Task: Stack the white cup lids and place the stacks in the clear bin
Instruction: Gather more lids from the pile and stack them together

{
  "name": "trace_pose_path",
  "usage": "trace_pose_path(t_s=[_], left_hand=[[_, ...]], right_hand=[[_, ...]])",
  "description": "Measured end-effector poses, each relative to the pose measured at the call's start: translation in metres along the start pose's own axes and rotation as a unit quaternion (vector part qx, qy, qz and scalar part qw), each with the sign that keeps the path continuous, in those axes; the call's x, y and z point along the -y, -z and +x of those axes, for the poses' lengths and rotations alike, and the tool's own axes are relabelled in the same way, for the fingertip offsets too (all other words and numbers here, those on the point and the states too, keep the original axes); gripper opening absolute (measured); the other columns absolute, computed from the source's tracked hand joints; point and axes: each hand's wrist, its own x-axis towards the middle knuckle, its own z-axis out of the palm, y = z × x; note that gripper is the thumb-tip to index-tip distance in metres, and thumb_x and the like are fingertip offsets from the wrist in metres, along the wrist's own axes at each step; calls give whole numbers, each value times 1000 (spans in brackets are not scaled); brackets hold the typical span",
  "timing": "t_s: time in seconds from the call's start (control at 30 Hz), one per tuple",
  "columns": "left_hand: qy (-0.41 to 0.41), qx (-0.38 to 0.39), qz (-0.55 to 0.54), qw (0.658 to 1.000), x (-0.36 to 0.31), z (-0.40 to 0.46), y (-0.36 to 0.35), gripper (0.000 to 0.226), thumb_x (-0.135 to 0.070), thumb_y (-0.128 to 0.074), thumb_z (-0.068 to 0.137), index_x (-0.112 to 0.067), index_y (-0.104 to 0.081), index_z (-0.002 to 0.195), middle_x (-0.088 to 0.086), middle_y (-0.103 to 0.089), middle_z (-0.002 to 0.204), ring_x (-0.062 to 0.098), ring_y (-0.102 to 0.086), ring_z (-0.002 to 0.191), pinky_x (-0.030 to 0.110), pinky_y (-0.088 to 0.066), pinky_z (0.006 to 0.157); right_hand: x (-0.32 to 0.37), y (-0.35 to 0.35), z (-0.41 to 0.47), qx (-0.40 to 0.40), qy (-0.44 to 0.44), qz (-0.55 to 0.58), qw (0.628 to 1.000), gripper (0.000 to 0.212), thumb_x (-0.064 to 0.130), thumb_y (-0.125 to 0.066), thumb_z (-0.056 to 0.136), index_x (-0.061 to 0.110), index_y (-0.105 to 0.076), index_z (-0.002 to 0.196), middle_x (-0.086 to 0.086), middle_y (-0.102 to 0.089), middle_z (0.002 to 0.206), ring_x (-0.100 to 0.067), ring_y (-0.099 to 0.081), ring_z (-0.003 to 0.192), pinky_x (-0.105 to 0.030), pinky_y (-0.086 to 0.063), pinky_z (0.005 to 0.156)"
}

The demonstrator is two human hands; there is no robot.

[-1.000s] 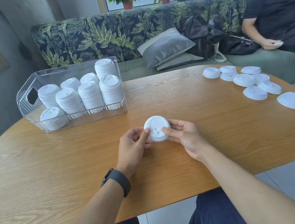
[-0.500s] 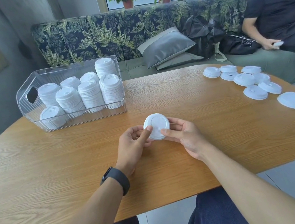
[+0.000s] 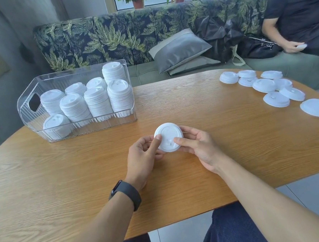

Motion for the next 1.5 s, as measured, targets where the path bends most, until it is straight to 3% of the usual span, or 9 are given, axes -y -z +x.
trace_pose_path(t_s=[0.23, 0.47, 0.57, 0.83, 1.03, 1.17, 1.3, 1.37, 1.5], left_hand=[[1, -13, -2, 1000, 3, 3, 1, 29, -32, -73, 96, -6, -72, 108, 12, -79, 96, 22, -73, 83, 30, -61, 69], [-14, -5, 38, 999, 3, 0, 1, 36, -50, -68, 96, -16, -76, 103, 8, -80, 96, 37, -73, 98, 59, -59, 89], [-12, 2, 45, 999, 2, -1, 1, 36, -47, -67, 97, -13, -73, 106, 8, -79, 95, 31, -75, 92, 56, -60, 85], [-26, -1, 49, 998, 6, -1, -1, 31, -42, -65, 100, -12, -72, 107, 7, -78, 93, 18, -74, 82, 38, -63, 69], [-46, 18, 98, 994, 5, 0, -10, 34, -42, -54, 105, -23, -72, 126, -3, -77, 100, 7, -70, 76, 25, -57, 59], [-59, 24, 150, 987, 4, 3, -24, 34, -48, -52, 105, -30, -74, 123, -4, -76, 91, 6, -65, 70, 25, -55, 55], [-58, 65, 103, 991, -1, 6, -59, 29, -42, -55, 106, -26, -79, 110, -1, -78, 87, 12, -72, 78, 31, -61, 64], [-33, 103, 67, 992, -2, 8, -83, 26, -37, -60, 104, -21, -79, 111, 2, -80, 96, 18, -77, 91, 35, -65, 73], [-7, 168, 70, 983, -2, 10, -135, 30, -37, -66, 99, -14, -77, 115, 2, -81, 97, 19, -78, 91, 32, -64, 76]], right_hand=[[-3, -1, 3, -35, -3, -11, 999, 28, 18, -72, 95, 4, -72, 119, -13, -79, 108, -24, -76, 101, -29, -61, 77], [-5, -1, 2, -27, -5, -60, 998, 38, 29, -80, 87, 6, -73, 117, -11, -80, 104, -22, -75, 98, -31, -60, 80], [-7, -3, 3, -31, 3, -80, 996, 52, 41, -82, 78, 9, -73, 118, -7, -80, 103, -22, -76, 100, -39, -61, 91], [-12, -4, 4, -51, 12, -97, 994, 26, 29, -78, 91, 14, -77, 112, -5, -80, 101, -22, -76, 100, -45, -59, 96], [-17, -5, 5, -64, 48, -126, 989, 18, 28, -70, 98, 23, -77, 113, 10, -80, 99, 2, -70, 92, -22, -53, 86], [-18, 4, 5, -103, 61, -122, 985, 9, 26, -69, 99, 27, -76, 104, 8, -79, 104, 0, -70, 99, -15, -50, 86], [-12, 27, 1, -163, 59, -104, 979, 8, 27, -69, 98, 26, -76, 98, 6, -79, 101, -7, -71, 99, -25, -55, 90], [-2, 49, -3, -203, 60, -95, 973, 7, 27, -70, 97, 25, -77, 97, 9, -78, 97, -1, -70, 92, -21, -55, 84], [17, 102, -12, -259, 70, -99, 958, 4, 25, -73, 94, 26, -77, 93, 13, -78, 90, 5, -69, 84, -16, -53, 76]])
